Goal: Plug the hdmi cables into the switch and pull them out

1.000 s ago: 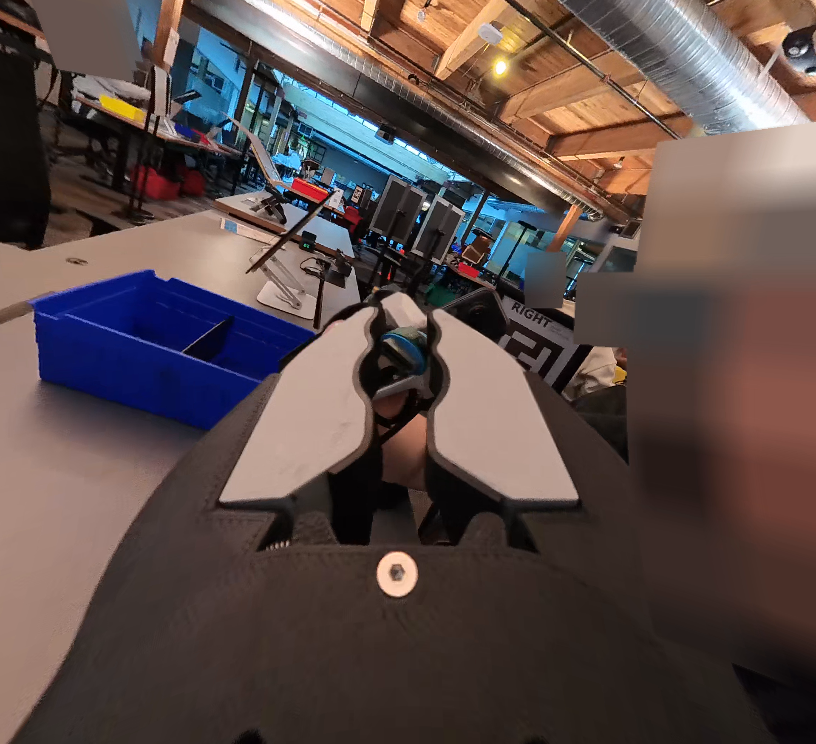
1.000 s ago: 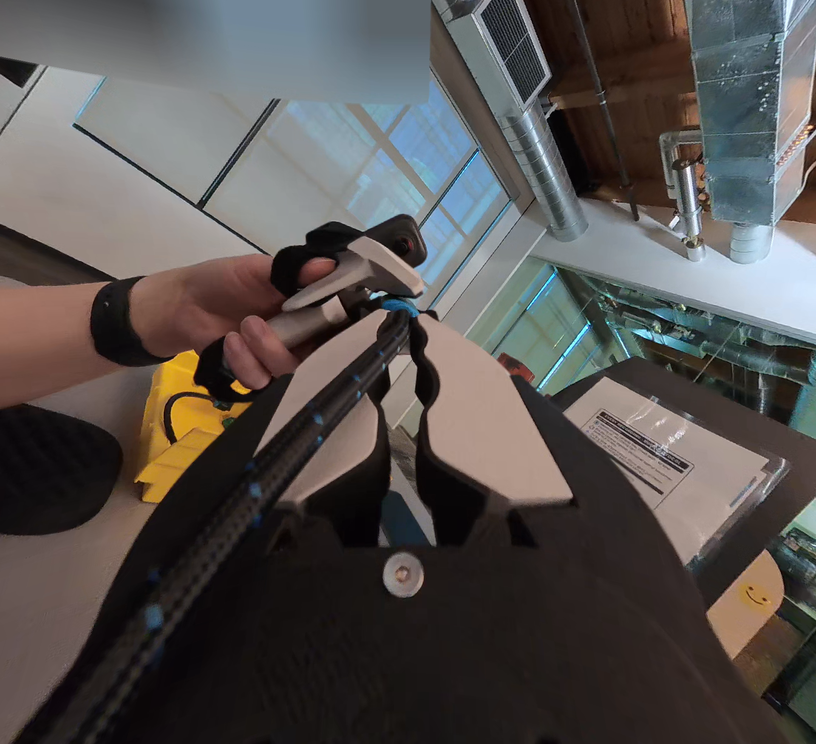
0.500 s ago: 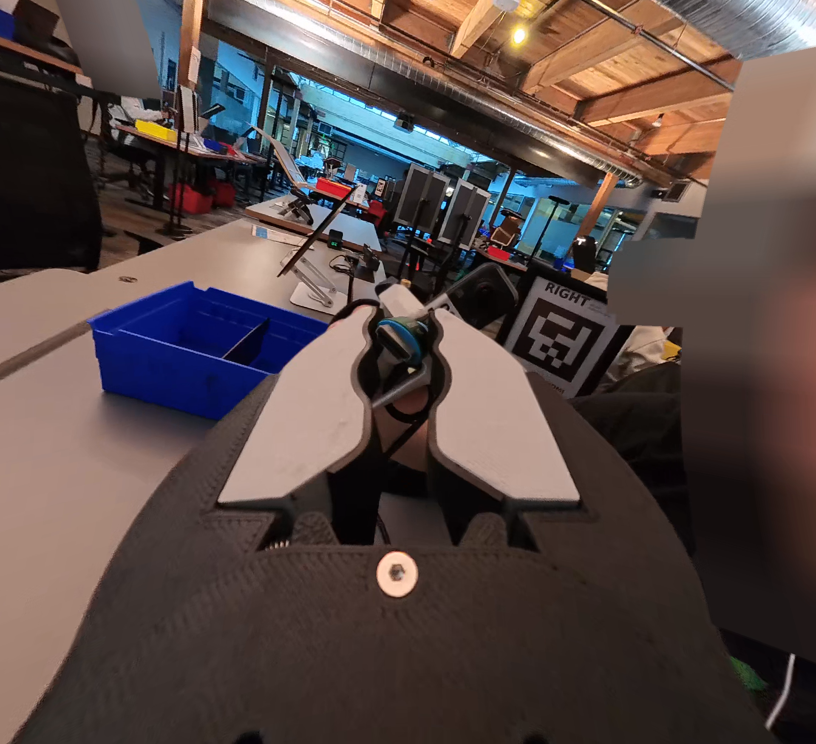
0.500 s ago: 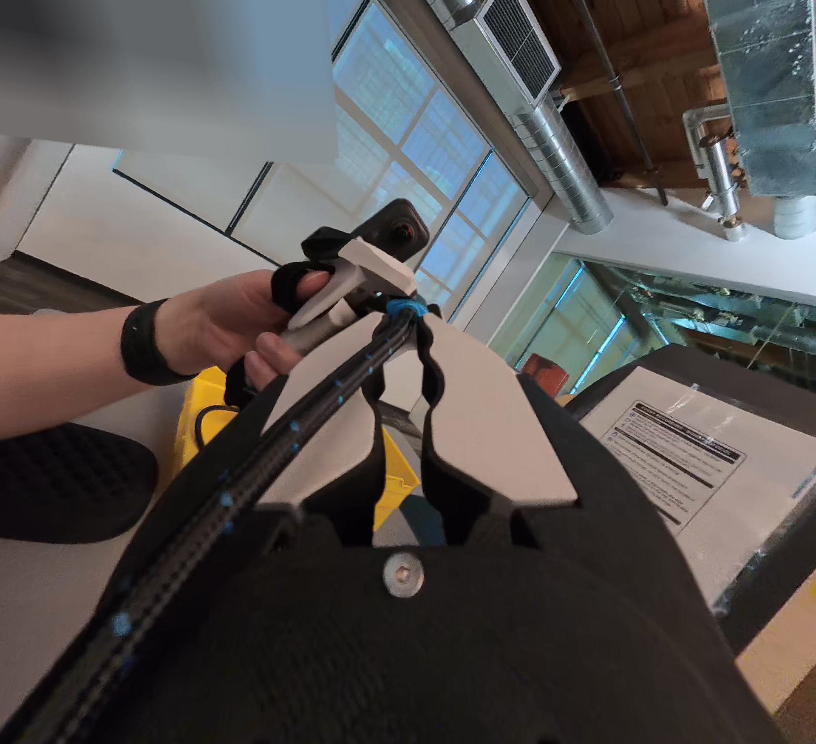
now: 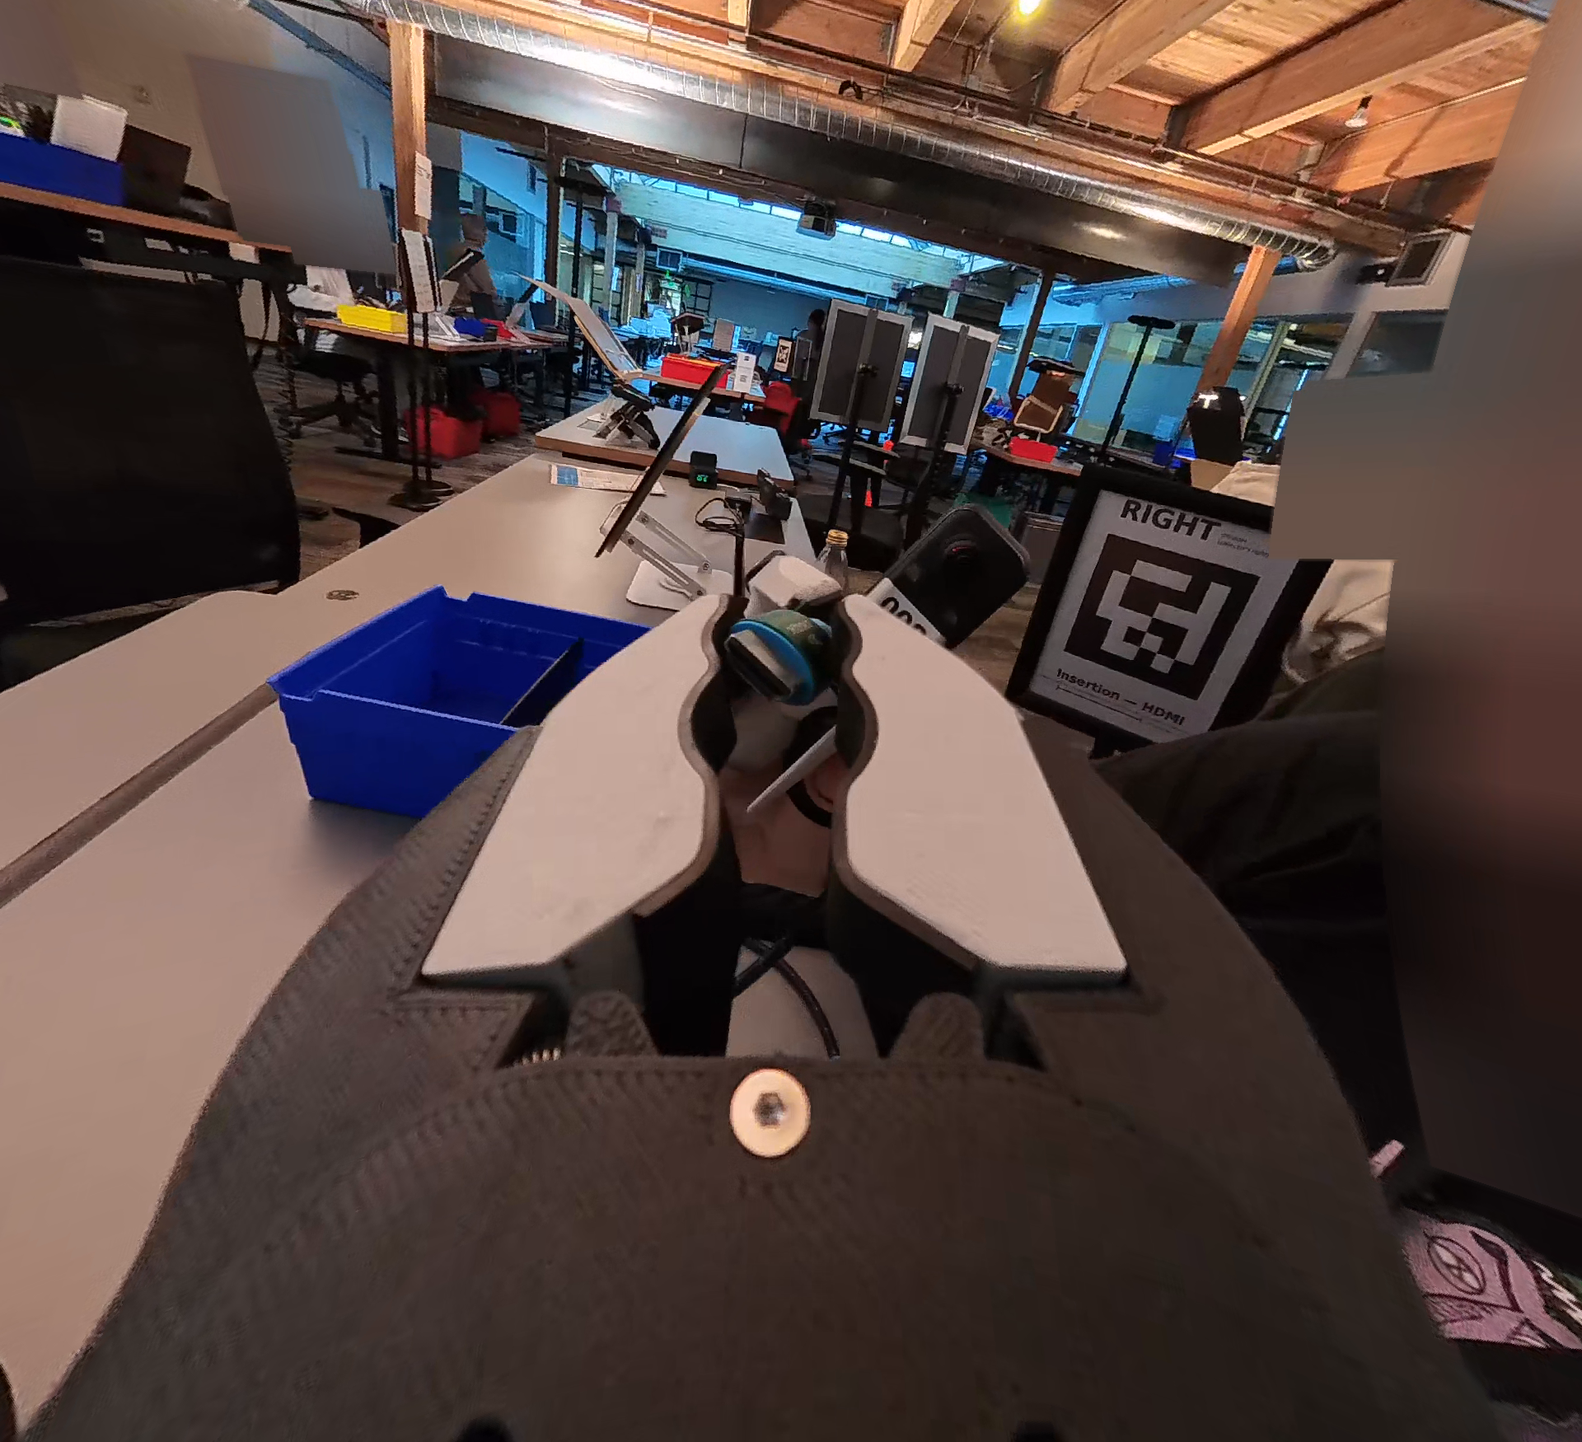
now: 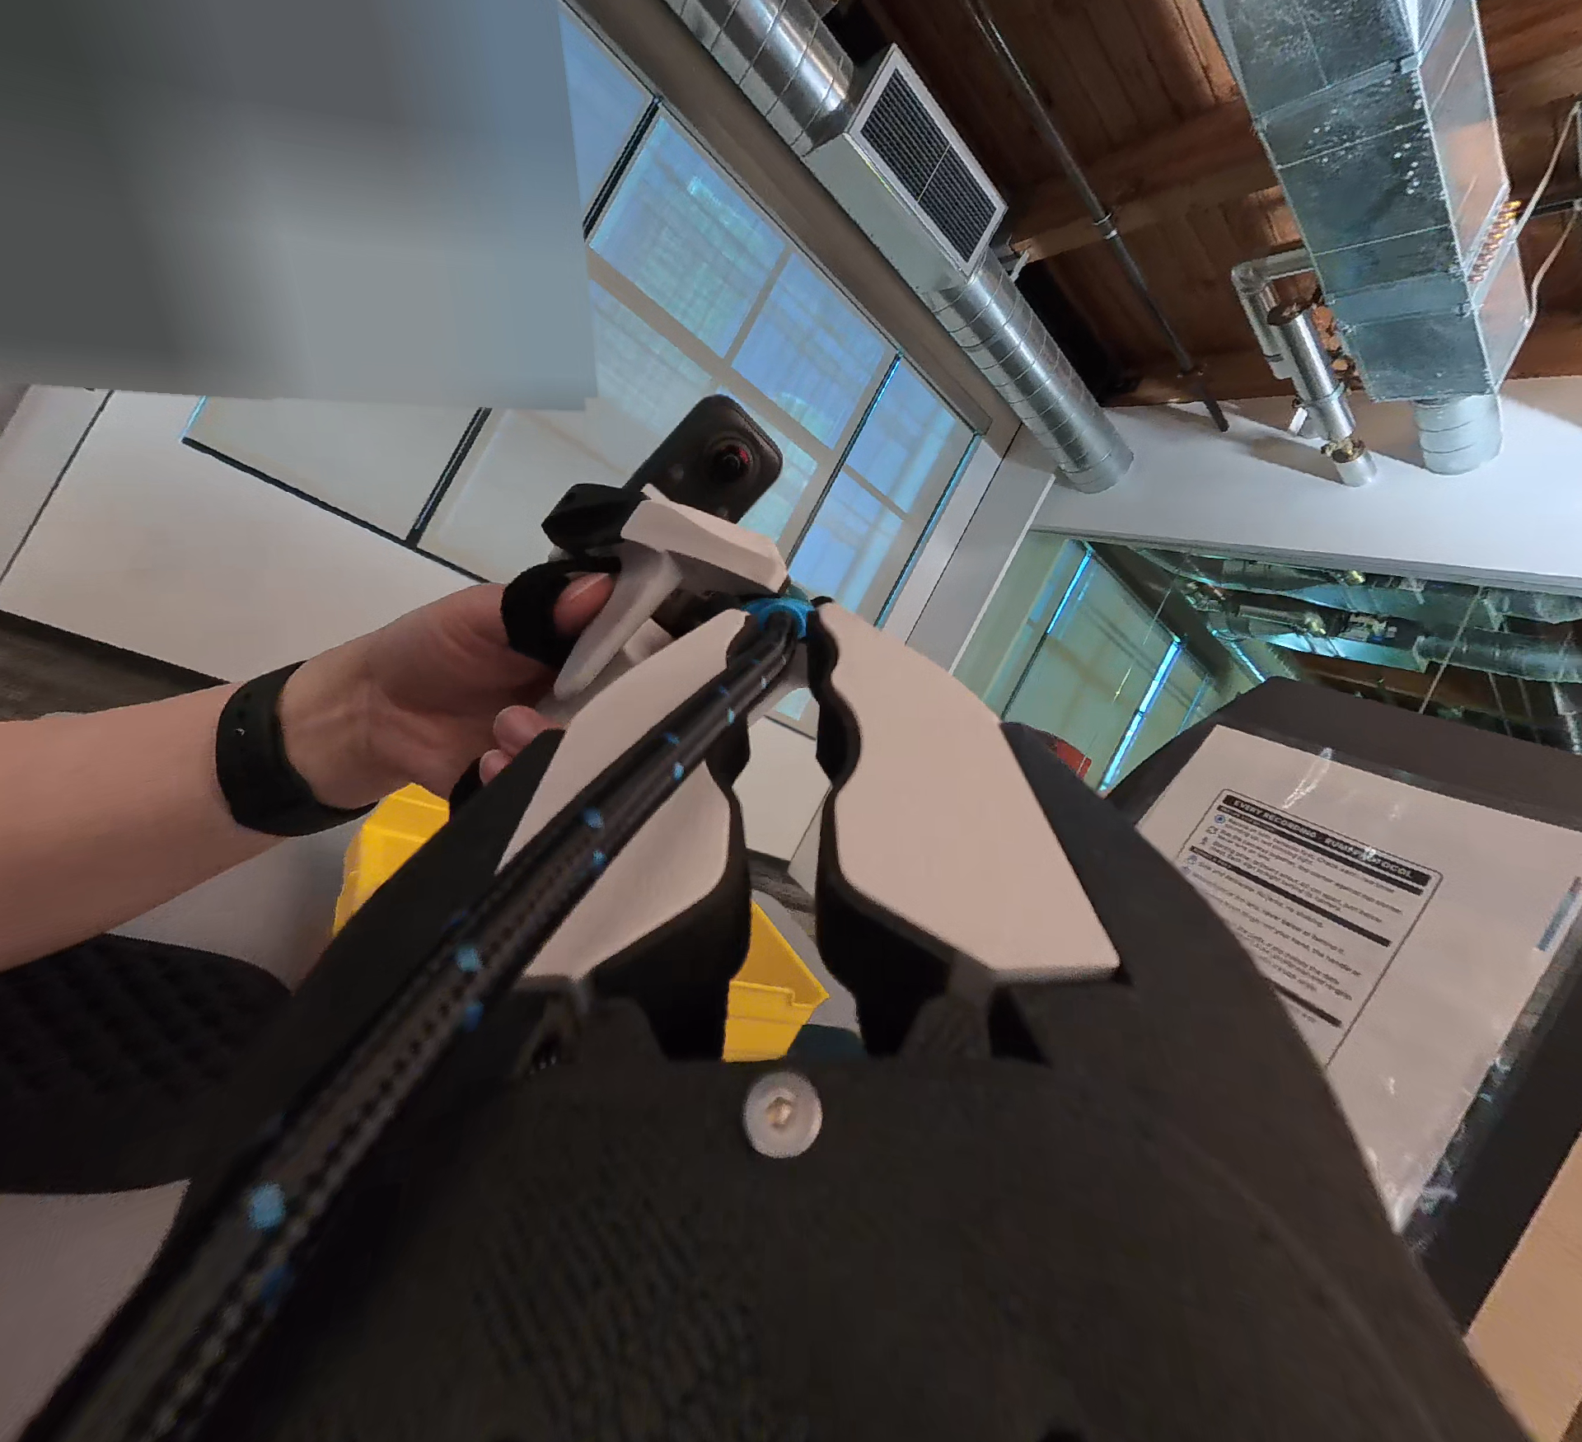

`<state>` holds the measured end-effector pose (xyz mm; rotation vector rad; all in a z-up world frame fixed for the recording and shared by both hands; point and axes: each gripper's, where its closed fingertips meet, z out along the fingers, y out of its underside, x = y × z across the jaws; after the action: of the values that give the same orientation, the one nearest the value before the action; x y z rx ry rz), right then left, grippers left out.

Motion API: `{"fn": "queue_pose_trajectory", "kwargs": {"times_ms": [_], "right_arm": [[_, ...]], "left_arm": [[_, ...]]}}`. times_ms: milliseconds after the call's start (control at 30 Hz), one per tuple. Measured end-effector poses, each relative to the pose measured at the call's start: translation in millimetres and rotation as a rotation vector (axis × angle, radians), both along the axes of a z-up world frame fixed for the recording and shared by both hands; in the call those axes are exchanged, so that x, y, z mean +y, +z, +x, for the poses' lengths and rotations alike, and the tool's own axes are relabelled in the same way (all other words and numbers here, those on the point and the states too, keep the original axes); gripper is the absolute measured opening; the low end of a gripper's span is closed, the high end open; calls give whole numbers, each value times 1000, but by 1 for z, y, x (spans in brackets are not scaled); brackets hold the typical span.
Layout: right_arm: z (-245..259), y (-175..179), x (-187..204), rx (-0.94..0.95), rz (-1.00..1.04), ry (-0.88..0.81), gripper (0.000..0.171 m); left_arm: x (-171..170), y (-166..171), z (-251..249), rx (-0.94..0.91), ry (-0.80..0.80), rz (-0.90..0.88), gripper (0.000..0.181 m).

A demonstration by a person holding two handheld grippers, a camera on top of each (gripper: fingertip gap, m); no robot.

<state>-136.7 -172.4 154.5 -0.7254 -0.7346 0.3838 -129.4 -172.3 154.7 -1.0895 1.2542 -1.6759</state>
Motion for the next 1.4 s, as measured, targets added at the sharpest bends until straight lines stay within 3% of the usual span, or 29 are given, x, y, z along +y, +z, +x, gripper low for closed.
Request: {"fn": "queue_pose_trajectory", "kwargs": {"times_ms": [33, 767, 1100, 1200, 1267, 1333, 1400], "right_arm": [[0, 0, 0, 3, -6, 5, 11], [-2, -3, 4, -62, -45, 5, 7], [3, 2, -2, -177, 109, -138, 7], [-1, 0, -5, -219, 144, -155, 7], [-3, -2, -6, -240, 161, -156, 7], [-1, -2, -4, -240, 157, -165, 7], [1, -4, -1, -240, 125, -136, 7]], "left_arm": [[0, 0, 0, -1, 4, 4, 19], [7, 0, -1, -12, 66, 33, 23], [30, 15, -29, -27, 74, -109, 46], [18, 2, -18, 56, -25, -173, 51], [7, -7, -10, 108, -117, -217, 45], [0, -3, -9, 65, -200, -263, 17], [2, -5, -7, 61, -203, -275, 16]]}}
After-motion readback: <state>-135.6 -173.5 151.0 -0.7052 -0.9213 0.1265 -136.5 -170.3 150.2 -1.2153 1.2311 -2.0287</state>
